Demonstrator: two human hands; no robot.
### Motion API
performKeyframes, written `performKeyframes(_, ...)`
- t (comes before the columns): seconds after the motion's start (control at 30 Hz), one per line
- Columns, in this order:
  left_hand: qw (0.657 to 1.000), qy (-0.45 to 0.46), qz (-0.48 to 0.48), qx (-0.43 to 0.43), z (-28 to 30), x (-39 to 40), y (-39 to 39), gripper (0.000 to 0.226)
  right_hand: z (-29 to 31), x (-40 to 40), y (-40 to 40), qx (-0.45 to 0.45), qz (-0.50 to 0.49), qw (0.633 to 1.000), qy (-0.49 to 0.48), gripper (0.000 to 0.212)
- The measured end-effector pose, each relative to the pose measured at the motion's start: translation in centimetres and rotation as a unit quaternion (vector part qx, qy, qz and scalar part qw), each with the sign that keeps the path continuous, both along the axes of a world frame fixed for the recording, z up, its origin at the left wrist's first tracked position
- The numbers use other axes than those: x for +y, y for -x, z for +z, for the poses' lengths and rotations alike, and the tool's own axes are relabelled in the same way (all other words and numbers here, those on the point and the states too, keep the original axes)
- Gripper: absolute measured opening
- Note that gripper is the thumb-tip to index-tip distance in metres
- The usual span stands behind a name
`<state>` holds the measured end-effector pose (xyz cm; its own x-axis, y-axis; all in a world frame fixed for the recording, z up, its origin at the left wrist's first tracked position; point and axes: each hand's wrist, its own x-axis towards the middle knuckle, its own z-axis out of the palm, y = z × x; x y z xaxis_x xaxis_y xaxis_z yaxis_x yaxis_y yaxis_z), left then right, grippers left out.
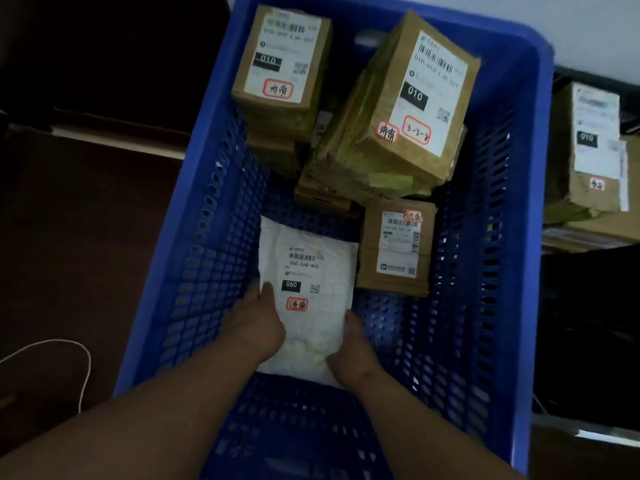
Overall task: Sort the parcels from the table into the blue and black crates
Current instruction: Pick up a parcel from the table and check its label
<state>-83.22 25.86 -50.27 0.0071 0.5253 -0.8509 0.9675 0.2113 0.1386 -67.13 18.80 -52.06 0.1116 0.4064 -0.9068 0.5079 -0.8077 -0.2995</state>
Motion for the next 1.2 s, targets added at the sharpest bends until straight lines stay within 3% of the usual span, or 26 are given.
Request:
performKeyframes(0.07, 1.000, 0.003, 0.015, 0.024, 0.1, 0.0, 0.2, 0.074, 0.0, 0.0, 0.3, 0.026, 0.005, 1.000, 0.004, 0.084)
performKeyframes(0.17, 0.995, -0.020, 0.093, -0.007, 1.0, -0.7, 0.7, 0.072, 0.5, 0.2, -0.1, 0.061, 0.046, 0.997, 0.030, 0.085)
performKeyframes(0.3, 0.986, -0.109, 0.098, -0.082, 3.6, -2.2, 0.2, 0.059, 2.7, 0.5, -1.8, 0.052, 0.100, 0.993, 0.039, 0.054)
performKeyframes(0.5, 0.963, -0.218, 0.132, -0.083, 9.5, -4.1, -2.9, 0.049, 8.4, -0.1, -5.0, 0.055, 0.146, 0.988, -0.019, 0.039)
performKeyframes(0.63, 0.952, -0.270, 0.135, -0.056, 15.0, -6.6, -6.4, 0.047, 14.6, -0.8, -8.6, 0.057, 0.166, 0.982, -0.074, 0.042)
performKeyframes(0.77, 0.943, -0.306, 0.123, -0.055, 20.2, -9.0, -11.3, 0.044, 20.9, -2.0, -13.4, 0.036, 0.197, 0.972, -0.124, 0.052)
performKeyframes(0.93, 0.935, -0.333, 0.092, -0.079, 25.5, -11.0, -16.5, 0.047, 27.5, -4.1, -19.3, 0.004, 0.184, 0.965, -0.186, 0.038)
performKeyframes(1.2, 0.915, -0.385, 0.001, -0.120, 30.0, -13.4, -21.6, 0.027, 32.5, -10.9, -26.0, -0.038, 0.124, 0.969, -0.210, 0.051)
